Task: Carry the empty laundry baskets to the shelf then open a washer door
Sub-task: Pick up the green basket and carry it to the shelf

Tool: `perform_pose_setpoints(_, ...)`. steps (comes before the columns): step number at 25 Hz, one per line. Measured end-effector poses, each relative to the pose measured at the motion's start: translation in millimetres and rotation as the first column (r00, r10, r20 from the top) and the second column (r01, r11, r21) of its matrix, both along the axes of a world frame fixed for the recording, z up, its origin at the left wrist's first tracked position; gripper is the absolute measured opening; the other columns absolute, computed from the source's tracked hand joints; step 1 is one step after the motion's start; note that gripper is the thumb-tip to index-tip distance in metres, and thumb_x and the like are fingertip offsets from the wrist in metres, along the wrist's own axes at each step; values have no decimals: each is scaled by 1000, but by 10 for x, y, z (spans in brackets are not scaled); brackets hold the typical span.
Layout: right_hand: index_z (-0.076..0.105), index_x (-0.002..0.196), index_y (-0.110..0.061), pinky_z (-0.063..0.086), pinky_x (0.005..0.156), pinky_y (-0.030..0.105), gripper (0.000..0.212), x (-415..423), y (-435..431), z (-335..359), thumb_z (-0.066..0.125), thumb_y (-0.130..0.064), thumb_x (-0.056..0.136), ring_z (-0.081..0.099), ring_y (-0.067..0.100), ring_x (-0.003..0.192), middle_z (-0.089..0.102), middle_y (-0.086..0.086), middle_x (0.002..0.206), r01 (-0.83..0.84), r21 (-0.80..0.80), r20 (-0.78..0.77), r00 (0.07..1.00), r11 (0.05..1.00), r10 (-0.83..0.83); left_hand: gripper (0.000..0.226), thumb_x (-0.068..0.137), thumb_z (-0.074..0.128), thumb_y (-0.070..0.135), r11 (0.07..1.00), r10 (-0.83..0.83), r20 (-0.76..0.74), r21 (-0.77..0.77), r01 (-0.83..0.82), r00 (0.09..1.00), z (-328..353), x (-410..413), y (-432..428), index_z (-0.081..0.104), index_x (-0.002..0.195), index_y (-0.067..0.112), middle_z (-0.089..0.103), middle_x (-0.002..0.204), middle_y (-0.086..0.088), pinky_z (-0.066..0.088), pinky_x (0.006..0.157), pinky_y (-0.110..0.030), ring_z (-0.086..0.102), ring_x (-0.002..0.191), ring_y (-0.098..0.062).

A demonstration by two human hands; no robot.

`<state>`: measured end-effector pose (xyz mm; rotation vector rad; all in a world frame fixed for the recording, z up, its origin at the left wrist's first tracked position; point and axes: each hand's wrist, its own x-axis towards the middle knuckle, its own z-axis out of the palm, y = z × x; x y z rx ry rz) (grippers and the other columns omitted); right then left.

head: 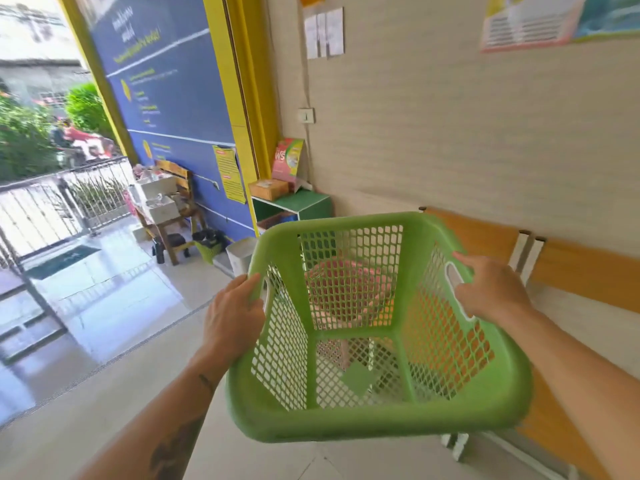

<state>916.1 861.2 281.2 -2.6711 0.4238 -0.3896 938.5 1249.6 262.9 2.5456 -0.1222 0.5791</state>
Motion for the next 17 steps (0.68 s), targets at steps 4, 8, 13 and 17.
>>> perform_pose_setpoints(4, 44, 142, -34, 49, 98, 45, 65, 956, 114, -183, 56, -20, 80, 49, 30, 129, 45, 4, 149, -2, 35, 18, 1000, 999, 2, 48, 82, 58, 11, 1000, -4, -6, 15, 4, 1000, -39, 1003, 125, 60, 128, 24, 63, 126, 5, 49, 89, -41, 62, 103, -28)
perform_pose_setpoints(8, 42, 142, -36, 54, 89, 44, 62, 1887, 204, -364, 57, -28, 82, 57, 30, 120, 46, 4, 148, 24, 32, -1, 1000, 999, -24, 48, 81, 60, 10, 998, -57, 10, -24, 57, 998, -127, 2118, 243, 62, 127, 22, 63, 127, 3, 49, 89, -41, 62, 107, -30)
perform_pose_setpoints(13, 40, 144, -32, 49, 97, 47, 67, 2702, 194, -366, 57, -15, 81, 47, 31, 131, 43, 7, 149, 136, 63, 9, 991, 989, -137, 47, 80, 61, 14, 990, -140, 13, 38, 139, 990, -3, 3406, 186, 61, 126, 23, 63, 128, 1, 49, 88, -42, 62, 106, -31)
perform_pose_setpoints(17, 38, 143, -39, 55, 84, 48, 75, 3344, 11, -529, 59, -16, 75, 52, 28, 123, 47, 2, 146, 184, 124, -20, 983, 975, -183, 41, 79, 60, 11, 975, -214, 26, 71, 212, 976, 3, 4271, -91, 63, 118, 23, 64, 122, 2, 51, 75, -40, 63, 94, -33)
